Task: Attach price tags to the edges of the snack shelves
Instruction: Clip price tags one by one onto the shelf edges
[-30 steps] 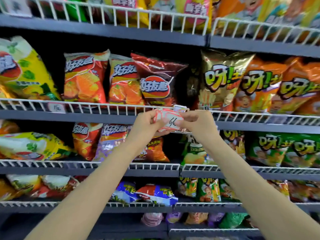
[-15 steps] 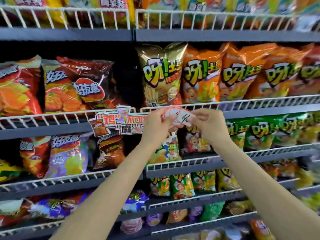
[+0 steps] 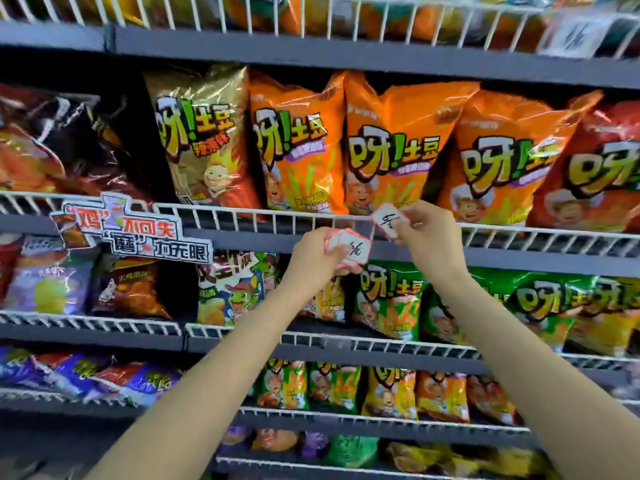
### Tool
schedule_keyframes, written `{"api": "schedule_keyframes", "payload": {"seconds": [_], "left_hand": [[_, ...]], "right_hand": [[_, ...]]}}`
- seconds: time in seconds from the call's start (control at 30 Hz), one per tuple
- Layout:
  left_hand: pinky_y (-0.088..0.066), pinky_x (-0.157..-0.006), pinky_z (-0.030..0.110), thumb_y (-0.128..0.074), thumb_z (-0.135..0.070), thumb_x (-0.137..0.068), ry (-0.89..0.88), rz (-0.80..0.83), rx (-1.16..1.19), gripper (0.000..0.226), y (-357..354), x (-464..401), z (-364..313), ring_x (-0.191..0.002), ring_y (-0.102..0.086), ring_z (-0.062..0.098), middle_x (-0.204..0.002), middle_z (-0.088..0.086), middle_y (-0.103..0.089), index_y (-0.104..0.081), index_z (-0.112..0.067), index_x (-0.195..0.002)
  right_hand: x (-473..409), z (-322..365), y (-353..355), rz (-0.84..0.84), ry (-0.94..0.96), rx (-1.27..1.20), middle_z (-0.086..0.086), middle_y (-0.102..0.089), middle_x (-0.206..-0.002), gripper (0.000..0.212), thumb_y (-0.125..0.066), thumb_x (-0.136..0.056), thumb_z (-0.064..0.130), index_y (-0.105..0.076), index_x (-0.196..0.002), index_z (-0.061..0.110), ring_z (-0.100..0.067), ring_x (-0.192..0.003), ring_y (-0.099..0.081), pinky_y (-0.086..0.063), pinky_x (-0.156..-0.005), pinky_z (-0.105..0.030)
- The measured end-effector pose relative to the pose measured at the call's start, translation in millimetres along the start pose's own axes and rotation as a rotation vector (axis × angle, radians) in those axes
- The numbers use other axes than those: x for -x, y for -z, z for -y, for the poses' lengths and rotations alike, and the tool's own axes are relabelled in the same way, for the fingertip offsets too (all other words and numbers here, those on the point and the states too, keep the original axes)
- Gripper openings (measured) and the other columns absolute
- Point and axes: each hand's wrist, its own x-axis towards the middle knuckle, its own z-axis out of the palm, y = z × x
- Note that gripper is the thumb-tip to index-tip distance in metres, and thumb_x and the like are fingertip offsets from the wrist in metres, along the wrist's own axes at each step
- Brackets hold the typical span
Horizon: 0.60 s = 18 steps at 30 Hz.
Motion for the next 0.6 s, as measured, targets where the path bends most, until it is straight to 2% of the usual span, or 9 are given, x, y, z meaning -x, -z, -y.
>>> {"api": "schedule_keyframes", "payload": {"seconds": [0.2, 0.23, 0.3, 0.33, 0.4, 0.43, 0.47, 0.57, 0.6], "left_hand": [[-0.042, -0.059, 0.003, -0.054, -0.014, -0.093, -0.014, -0.197, -0.125, 0.035, -7.3, 0.8, -8.9, -0.080, -0.058, 0.007, -0.113, 0.003, -0.055, -0.050, -0.006, -0.128], [-0.041, -0.060, 0.002, -0.055, -0.014, -0.093, -0.012, -0.217, -0.121, 0.038, -7.9, 1.6, -9.1, -0.087, -0.058, 0.009, -0.116, 0.004, -0.056, -0.049, -0.007, -0.130], [-0.042, -0.069, 0.000, -0.056, -0.016, -0.092, 0.004, -0.225, -0.106, 0.044, -10.3, 2.2, -8.5, -0.102, -0.055, 0.012, -0.123, 0.004, -0.055, -0.045, -0.010, -0.135], [-0.046, -0.078, 0.005, -0.057, -0.017, -0.091, 0.017, -0.211, -0.093, 0.048, -12.0, 2.6, -8.4, -0.106, -0.057, 0.014, -0.127, 0.004, -0.055, -0.043, -0.010, -0.137], [-0.054, -0.090, 0.032, -0.060, -0.021, -0.089, 0.031, -0.174, -0.037, 0.057, -16.0, 3.1, -7.6, -0.108, -0.061, 0.023, -0.130, 0.008, -0.056, -0.039, -0.011, -0.141], [-0.054, -0.090, 0.041, -0.061, -0.024, -0.087, 0.031, -0.154, -0.019, 0.062, -17.4, 3.3, -5.9, -0.107, -0.063, 0.027, -0.130, 0.010, -0.057, -0.036, -0.012, -0.143], [-0.055, -0.088, 0.042, -0.061, -0.026, -0.087, 0.029, -0.136, 0.001, 0.065, -18.6, 3.5, -5.4, -0.105, -0.064, 0.028, -0.129, 0.011, -0.057, -0.033, -0.012, -0.144], [-0.057, -0.083, 0.026, -0.058, -0.016, -0.091, 0.023, -0.086, -0.017, 0.064, -17.7, 4.4, -6.1, -0.104, -0.063, 0.022, -0.129, 0.005, -0.057, -0.026, -0.010, -0.146], [-0.057, -0.085, 0.031, -0.058, -0.014, -0.091, 0.025, -0.067, -0.023, 0.064, -17.2, 5.1, -5.7, -0.103, -0.064, 0.024, -0.128, 0.007, -0.058, -0.025, -0.011, -0.146]], "right_hand": [[-6.8, -7.3, 5.3, 0.044, 0.147, 0.054, -0.004, -0.068, -0.095, 0.020, -0.056, -0.091, 0.009, -0.060, -0.110, 0.014, -0.010, -0.069, -0.057, -0.041, -0.045, -0.013], [-6.8, -7.4, 4.8, 0.049, 0.163, 0.061, -0.006, -0.069, -0.098, 0.021, -0.054, -0.091, 0.009, -0.059, -0.111, 0.014, -0.013, -0.071, -0.059, -0.045, -0.047, -0.015], [-5.7, -5.7, 2.8, 0.065, 0.179, 0.068, -0.009, -0.069, -0.098, 0.021, -0.051, -0.093, 0.009, -0.058, -0.112, 0.013, -0.024, -0.077, -0.063, -0.054, -0.057, -0.034], [-5.6, -4.8, 1.8, 0.073, 0.189, 0.080, -0.010, -0.069, -0.097, 0.021, -0.049, -0.093, 0.009, -0.058, -0.112, 0.013, -0.026, -0.079, -0.064, -0.054, -0.060, -0.040], [-7.0, -3.9, 0.2, 0.073, 0.223, 0.111, -0.009, -0.069, -0.098, 0.020, -0.048, -0.094, 0.010, -0.059, -0.111, 0.012, -0.020, -0.077, -0.061, -0.051, -0.058, -0.031], [-7.8, -4.2, -0.3, 0.069, 0.233, 0.117, -0.009, -0.069, -0.099, 0.020, -0.048, -0.094, 0.010, -0.059, -0.111, 0.012, -0.016, -0.075, -0.058, -0.047, -0.055, -0.022], [-8.1, -4.5, -0.5, 0.066, 0.235, 0.113, -0.009, -0.069, -0.099, 0.019, -0.048, -0.095, 0.010, -0.060, -0.110, 0.011, -0.013, -0.073, -0.056, -0.043, -0.052, -0.012], [-5.6, -4.7, -0.3, 0.060, 0.236, 0.081, -0.007, -0.069, -0.098, 0.018, -0.049, -0.095, 0.010, -0.061, -0.108, 0.010, -0.006, -0.073, -0.052, -0.037, -0.054, 0.000], [-3.8, -4.7, -0.4, 0.061, 0.233, 0.069, -0.006, -0.068, -0.098, 0.018, -0.049, -0.095, 0.010, -0.062, -0.107, 0.009, -0.005, -0.073, -0.051, -0.036, -0.055, 0.002]]}}
